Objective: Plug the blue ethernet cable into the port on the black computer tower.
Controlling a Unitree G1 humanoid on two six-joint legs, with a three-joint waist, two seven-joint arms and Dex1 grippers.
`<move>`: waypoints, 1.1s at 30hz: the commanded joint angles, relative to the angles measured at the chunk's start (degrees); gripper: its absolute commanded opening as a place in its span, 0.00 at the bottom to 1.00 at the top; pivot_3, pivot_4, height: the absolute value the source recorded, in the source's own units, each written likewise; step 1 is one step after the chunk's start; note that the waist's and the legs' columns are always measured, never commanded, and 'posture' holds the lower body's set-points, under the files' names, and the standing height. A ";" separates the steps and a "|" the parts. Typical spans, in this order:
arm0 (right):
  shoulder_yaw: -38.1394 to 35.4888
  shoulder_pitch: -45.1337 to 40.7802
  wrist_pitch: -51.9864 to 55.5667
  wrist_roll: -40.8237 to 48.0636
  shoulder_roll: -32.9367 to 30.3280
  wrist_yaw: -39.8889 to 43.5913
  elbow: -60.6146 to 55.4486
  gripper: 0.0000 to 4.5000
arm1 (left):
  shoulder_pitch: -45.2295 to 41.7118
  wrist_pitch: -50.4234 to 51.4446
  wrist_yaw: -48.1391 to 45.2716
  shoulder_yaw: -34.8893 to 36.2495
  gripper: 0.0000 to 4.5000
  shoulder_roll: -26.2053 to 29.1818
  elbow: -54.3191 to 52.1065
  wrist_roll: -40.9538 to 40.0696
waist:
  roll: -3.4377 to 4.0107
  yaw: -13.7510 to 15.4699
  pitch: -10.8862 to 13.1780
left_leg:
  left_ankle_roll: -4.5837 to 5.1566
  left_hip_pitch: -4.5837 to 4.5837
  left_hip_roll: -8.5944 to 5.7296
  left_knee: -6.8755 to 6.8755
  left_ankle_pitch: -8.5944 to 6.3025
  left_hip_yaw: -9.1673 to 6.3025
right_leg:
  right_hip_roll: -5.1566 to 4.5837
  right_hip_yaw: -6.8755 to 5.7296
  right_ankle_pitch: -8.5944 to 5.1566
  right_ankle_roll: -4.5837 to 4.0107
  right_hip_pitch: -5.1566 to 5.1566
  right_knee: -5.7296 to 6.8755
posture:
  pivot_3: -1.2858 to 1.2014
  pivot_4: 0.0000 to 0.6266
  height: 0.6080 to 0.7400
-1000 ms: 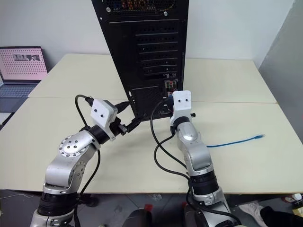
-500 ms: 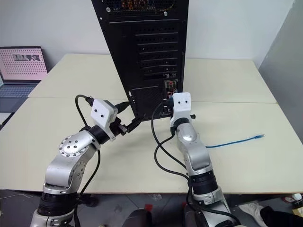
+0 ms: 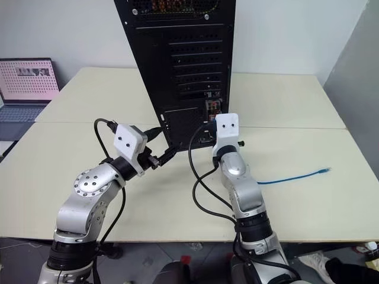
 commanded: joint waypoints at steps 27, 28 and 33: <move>3.37 -8.03 -9.55 -0.75 5.91 -3.87 10.03 0.00 | -0.94 -0.51 0.64 -0.03 0.77 -0.65 -1.76 -0.23 | 0.00 -0.96 0.00 | 0.00 0.07 0.00 0.00 0.00 0.06 | 0.07 0.04 0.00 0.00 -0.01 0.04 | 0.52 0.24 1.00; 3.30 -8.14 -9.61 -0.60 5.85 -3.86 10.30 0.00 | -0.89 -0.51 0.69 -0.05 0.77 -0.66 -1.81 -0.22 | 0.00 -1.08 0.00 | 0.00 0.07 0.01 0.00 0.00 0.06 | 0.07 0.05 0.00 0.00 0.00 0.04 | 0.52 0.24 1.00; 3.15 -8.15 -9.50 0.97 5.18 -2.56 10.62 0.00 | -0.73 -0.55 0.88 0.07 0.77 -0.58 -1.89 -0.22 | 0.00 -1.37 0.00 | 0.00 0.10 0.04 0.00 0.00 0.06 | 0.07 0.06 0.02 -0.03 0.00 0.05 | 0.52 0.24 1.00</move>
